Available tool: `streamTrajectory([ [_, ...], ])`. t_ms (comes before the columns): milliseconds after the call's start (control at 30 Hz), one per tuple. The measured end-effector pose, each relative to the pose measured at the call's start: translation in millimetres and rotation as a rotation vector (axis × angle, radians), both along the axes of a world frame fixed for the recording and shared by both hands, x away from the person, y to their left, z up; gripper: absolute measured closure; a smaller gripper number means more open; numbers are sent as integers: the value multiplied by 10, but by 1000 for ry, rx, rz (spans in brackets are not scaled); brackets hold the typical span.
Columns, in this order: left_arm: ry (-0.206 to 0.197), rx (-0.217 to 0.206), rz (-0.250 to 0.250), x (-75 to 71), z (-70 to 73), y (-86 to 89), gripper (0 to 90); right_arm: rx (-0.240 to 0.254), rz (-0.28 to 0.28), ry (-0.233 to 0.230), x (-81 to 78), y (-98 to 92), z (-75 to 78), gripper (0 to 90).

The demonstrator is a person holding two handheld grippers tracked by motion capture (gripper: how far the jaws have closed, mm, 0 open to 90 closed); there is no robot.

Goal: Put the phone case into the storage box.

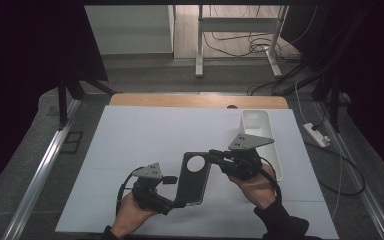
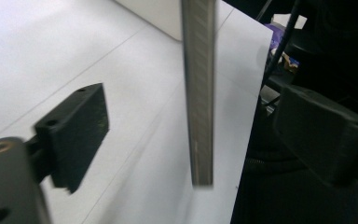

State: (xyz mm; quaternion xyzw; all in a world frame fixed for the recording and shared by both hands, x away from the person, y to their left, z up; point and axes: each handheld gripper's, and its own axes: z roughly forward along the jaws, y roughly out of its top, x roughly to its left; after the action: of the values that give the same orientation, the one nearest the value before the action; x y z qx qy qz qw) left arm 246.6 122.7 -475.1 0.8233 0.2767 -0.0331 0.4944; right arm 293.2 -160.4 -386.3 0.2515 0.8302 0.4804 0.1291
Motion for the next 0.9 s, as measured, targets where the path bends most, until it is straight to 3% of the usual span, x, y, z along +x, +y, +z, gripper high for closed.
streamTrajectory([
  [200, -62, 31, 74, -73, 19, 156, 30, -8, -28, -7, 36, -96, 34, 791],
  [333, -117, 75, 145, -169, -15, 305, 21, -11, -48, -15, 69, -159, 63, 791],
  [433, -135, 85, 168, -202, -30, 378, 20, -9, -50, -15, 90, -181, 81, 791],
  [667, -148, 106, 258, -337, -74, 636, 0, -15, -69, -26, 171, -255, 155, 790],
  [733, -160, 121, 306, -411, -87, 757, 0, -12, -80, -27, 206, -296, 193, 791],
  [900, -157, 144, 359, -528, -139, 919, 0, -7, -102, -40, 268, -374, 273, 791],
])
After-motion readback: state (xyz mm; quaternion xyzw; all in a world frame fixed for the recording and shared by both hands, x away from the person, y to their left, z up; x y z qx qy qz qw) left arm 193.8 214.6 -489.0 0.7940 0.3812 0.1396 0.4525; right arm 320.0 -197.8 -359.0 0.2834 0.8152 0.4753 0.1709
